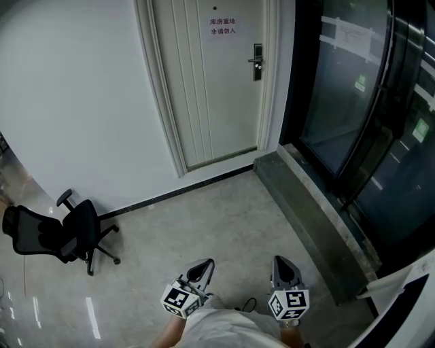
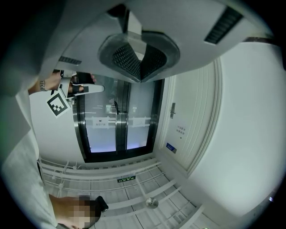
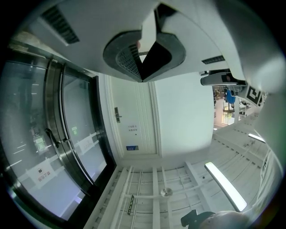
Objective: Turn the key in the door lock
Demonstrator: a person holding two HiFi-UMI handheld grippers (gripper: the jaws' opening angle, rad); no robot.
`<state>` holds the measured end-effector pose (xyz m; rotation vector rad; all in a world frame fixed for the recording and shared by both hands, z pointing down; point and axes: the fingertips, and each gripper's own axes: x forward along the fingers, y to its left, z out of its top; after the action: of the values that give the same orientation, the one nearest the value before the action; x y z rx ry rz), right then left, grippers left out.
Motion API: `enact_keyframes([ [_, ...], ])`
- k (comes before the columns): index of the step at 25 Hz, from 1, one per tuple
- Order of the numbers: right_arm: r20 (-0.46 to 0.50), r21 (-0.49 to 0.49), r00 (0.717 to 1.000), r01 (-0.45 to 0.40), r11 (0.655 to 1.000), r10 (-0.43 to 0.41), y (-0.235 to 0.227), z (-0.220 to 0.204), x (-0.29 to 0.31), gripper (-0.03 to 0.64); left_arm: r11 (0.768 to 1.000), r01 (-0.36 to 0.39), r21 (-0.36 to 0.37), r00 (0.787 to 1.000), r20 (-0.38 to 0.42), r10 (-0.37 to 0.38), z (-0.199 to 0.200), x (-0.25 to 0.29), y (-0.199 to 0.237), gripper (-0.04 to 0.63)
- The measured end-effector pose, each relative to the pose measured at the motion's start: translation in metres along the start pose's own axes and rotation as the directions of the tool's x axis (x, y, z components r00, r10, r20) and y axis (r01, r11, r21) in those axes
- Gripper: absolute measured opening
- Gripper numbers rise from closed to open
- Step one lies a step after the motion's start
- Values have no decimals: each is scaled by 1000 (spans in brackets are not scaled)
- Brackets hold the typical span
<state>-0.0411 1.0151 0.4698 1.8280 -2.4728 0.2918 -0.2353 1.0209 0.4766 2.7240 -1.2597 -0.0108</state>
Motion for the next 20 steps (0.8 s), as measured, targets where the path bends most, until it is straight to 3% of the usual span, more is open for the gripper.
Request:
enact_keyframes([
  [10, -50, 33, 998, 43, 999, -42, -26, -9, 64, 2, 999, 30, -21, 999, -44, -31, -11, 64, 45, 3],
  [20, -54, 6, 991, 123, 992, -123, -43, 24, 180, 2, 997, 61, -45, 998, -25, -62, 12, 147, 157, 3],
])
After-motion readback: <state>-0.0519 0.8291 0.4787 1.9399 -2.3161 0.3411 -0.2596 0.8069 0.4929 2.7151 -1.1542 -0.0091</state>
